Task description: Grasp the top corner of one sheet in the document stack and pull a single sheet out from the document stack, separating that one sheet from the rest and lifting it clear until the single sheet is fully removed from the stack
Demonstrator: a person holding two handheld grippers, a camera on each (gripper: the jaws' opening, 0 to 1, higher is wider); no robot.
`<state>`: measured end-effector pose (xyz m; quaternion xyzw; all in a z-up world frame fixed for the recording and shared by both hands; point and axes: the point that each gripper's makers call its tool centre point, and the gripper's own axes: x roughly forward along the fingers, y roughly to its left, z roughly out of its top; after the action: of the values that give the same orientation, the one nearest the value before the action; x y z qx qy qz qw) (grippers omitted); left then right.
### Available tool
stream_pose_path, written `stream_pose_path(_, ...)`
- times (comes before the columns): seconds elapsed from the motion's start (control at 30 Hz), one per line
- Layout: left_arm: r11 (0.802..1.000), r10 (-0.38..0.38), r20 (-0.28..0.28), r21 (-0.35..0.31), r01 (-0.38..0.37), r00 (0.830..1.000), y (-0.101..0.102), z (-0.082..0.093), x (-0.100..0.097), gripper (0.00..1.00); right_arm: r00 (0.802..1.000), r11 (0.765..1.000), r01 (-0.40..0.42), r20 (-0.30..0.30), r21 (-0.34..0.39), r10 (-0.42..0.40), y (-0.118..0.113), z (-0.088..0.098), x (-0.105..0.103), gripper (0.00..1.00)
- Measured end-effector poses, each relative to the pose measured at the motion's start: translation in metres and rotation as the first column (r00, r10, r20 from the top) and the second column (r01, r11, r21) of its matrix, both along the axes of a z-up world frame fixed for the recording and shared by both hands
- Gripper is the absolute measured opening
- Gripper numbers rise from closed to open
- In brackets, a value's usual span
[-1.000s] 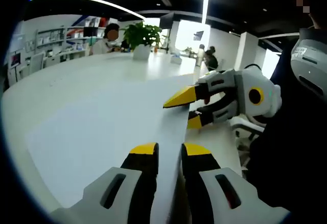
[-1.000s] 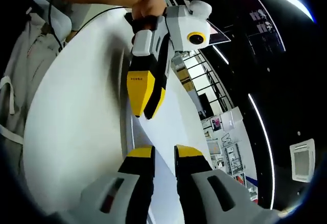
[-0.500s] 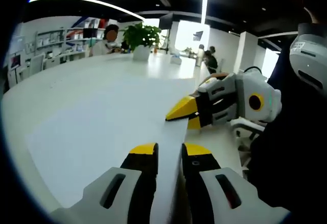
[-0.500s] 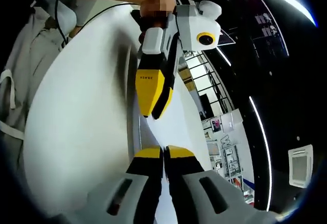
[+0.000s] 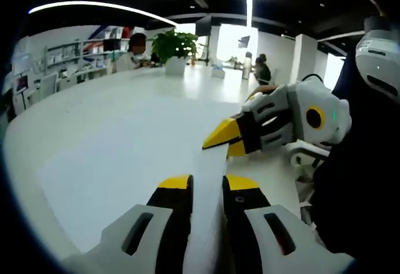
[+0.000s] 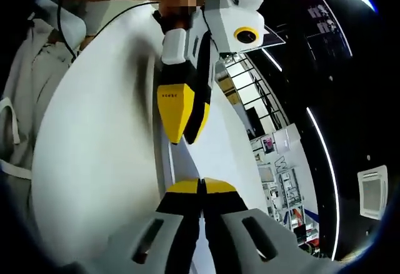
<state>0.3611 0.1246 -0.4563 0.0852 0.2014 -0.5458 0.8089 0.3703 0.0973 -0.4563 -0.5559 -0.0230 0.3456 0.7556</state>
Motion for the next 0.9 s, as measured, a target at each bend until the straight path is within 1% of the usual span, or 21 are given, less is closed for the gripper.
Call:
stream_pose_path(0.07,1.0,0.019,0.028,0.015,-0.02,0.999,0.0,0.001,0.0,0.2,1.0,1.0,-0.005,-0.002,0.001,0.005,0.0,0.0,0.0,0.02)
stream_pose_path(0.13,0.999,0.044,0.046,0.006,-0.044,0.998,0.001,0.006,0.0,0.21,1.0,1.0,-0.003,-0.007,0.006,0.003,0.0,0.0,0.0,0.02)
stream_pose_path(0.27,0.991,0.117,0.112,-0.078,-0.108,0.987,0.006,0.024,0.003,0.24,1.0,1.0,-0.002,-0.01,0.002,0.002,-0.001,0.0,0.001,0.02)
stream_pose_path(0.33,0.985,0.146,0.127,-0.109,-0.132,0.981,0.009,0.029,0.001,0.26,1.0,1.0,0.0,-0.001,-0.003,0.0,-0.001,0.0,0.001,0.02)
stream_pose_path(0.4,0.979,0.172,0.153,-0.137,-0.151,0.973,0.013,0.034,0.001,0.28,1.0,1.0,0.005,0.002,0.007,-0.005,-0.001,0.0,0.001,0.02)
stream_pose_path(0.47,0.968,0.203,0.154,-0.178,-0.175,0.967,0.017,0.04,-0.002,0.29,1.0,1.0,0.012,-0.006,0.022,-0.012,-0.002,0.001,0.002,0.02)
stream_pose_path(0.57,0.944,0.242,0.143,-0.264,-0.198,0.96,0.021,0.052,-0.006,0.29,1.0,1.0,0.013,-0.016,0.025,-0.013,-0.002,0.001,0.003,0.02)
stream_pose_path(0.67,0.891,0.286,0.146,-0.404,-0.207,0.947,0.025,0.076,-0.008,0.33,1.0,1.0,0.009,-0.018,0.013,-0.009,-0.002,0.0,0.003,0.02)
stream_pose_path(0.73,0.844,0.319,0.139,-0.492,-0.214,0.938,0.03,0.091,-0.008,0.38,1.0,1.0,0.008,-0.013,0.01,-0.008,-0.002,0.0,0.003,0.02)
stream_pose_path(0.77,0.821,0.332,0.128,-0.527,-0.22,0.934,0.033,0.097,-0.008,0.41,1.0,1.0,0.009,-0.011,0.011,-0.009,-0.002,0.0,0.003,0.02)
stream_pose_path(0.8,0.804,0.34,0.118,-0.552,-0.223,0.933,0.034,0.101,-0.008,0.44,1.0,1.0,0.01,-0.01,0.01,-0.01,-0.002,0.0,0.003,0.02)
stream_pose_path(0.87,0.784,0.368,0.095,-0.566,-0.254,0.925,0.038,0.104,-0.005,0.54,1.0,1.0,0.011,-0.01,0.008,-0.011,-0.002,0.0,0.003,0.02)
stream_pose_path(0.9,0.786,0.37,0.09,-0.561,-0.26,0.925,0.038,0.104,-0.004,0.58,1.0,1.0,0.013,-0.014,0.008,-0.013,-0.002,0.0,0.003,0.02)
